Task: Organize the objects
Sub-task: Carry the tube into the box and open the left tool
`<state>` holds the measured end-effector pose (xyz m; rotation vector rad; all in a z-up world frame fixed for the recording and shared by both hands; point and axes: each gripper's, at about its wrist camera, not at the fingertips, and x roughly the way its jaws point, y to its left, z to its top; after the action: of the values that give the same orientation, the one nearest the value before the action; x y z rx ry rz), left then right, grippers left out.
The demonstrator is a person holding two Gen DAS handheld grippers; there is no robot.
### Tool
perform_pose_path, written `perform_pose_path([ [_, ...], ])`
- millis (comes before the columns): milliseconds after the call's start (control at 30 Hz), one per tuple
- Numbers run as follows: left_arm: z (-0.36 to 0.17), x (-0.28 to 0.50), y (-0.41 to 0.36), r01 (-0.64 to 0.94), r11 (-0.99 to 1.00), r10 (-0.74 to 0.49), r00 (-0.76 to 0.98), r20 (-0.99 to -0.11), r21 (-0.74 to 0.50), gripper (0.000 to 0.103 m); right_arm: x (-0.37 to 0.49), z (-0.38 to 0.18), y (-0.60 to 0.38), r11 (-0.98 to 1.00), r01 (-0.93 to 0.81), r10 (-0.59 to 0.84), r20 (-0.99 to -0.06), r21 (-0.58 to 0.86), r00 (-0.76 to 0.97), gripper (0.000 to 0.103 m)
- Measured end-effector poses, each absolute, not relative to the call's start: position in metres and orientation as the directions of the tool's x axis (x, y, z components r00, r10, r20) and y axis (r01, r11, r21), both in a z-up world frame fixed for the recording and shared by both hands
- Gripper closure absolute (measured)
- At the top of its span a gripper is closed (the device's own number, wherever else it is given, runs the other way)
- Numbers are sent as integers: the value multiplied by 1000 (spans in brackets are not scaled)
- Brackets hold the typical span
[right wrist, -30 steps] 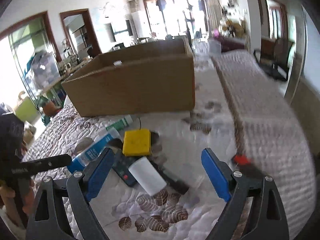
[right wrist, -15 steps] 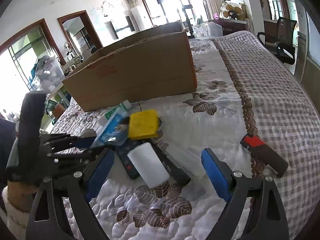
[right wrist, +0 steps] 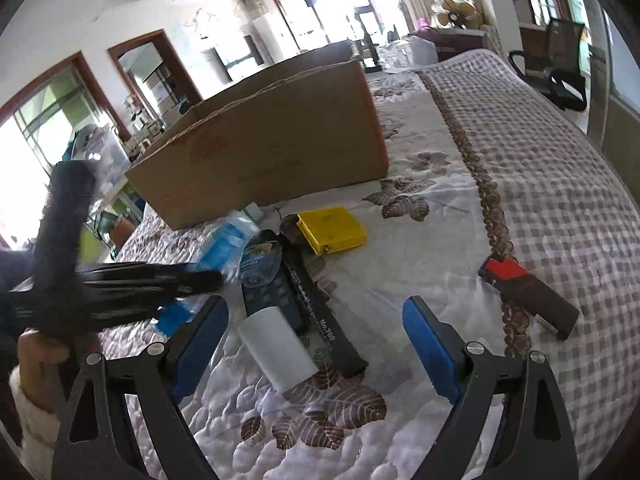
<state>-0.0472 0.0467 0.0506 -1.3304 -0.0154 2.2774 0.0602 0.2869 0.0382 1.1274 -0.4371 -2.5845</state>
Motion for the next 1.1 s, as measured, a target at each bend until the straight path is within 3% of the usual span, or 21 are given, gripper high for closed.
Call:
perform_pose_path([
  [133, 114, -50, 16, -413, -856, 499, -502, -706, -312, 78, 59, 37, 287, -902, 129, -393, -659, 412, -641, 0],
  [300, 166, -117, 0, -272, -952, 289, -650, -703, -140, 78, 61, 37, 277, -930, 134, -343, -678, 342, -650, 0],
  [467, 149, -213, -1, -60, -997, 3, -664, -748, 49, 78, 58, 32, 275, -942, 141, -321, -693, 306, -645, 0],
  [600, 115, -245, -3, -15, -1000, 12, -602, -799, -4, 77, 58, 30, 263, -933, 220, -359, -701, 285, -616, 0],
  [700, 103, -238, 4, -20, -1000, -5, -635, -772, 23, 76, 61, 30, 253, -925, 277, -377, -709, 259, -596, 0],
  [733, 104, -228, 7, -32, -999, -3, -660, -752, 33, 67, 62, 30, 250, -925, 288, -375, -710, 248, -595, 0],
  [767, 106, -219, 7, -33, -999, 0, -674, -739, 30, 52, 64, 30, 246, -924, 303, -376, -710, 234, -595, 0],
  [833, 114, -191, 7, -35, -999, 30, -716, -697, -7, 38, 69, 32, 237, -915, 347, -385, -708, 207, -592, 0],
  [933, 133, -132, 0, -74, -994, 111, -788, -605, -85, 29, 79, 33, 217, -898, 425, -373, -708, 112, -600, 0],
  [1100, 125, -56, -9, -201, -965, 261, -768, -585, -167, 23, 84, 21, 193, -862, 506, -349, -745, 18, -568, 0],
])
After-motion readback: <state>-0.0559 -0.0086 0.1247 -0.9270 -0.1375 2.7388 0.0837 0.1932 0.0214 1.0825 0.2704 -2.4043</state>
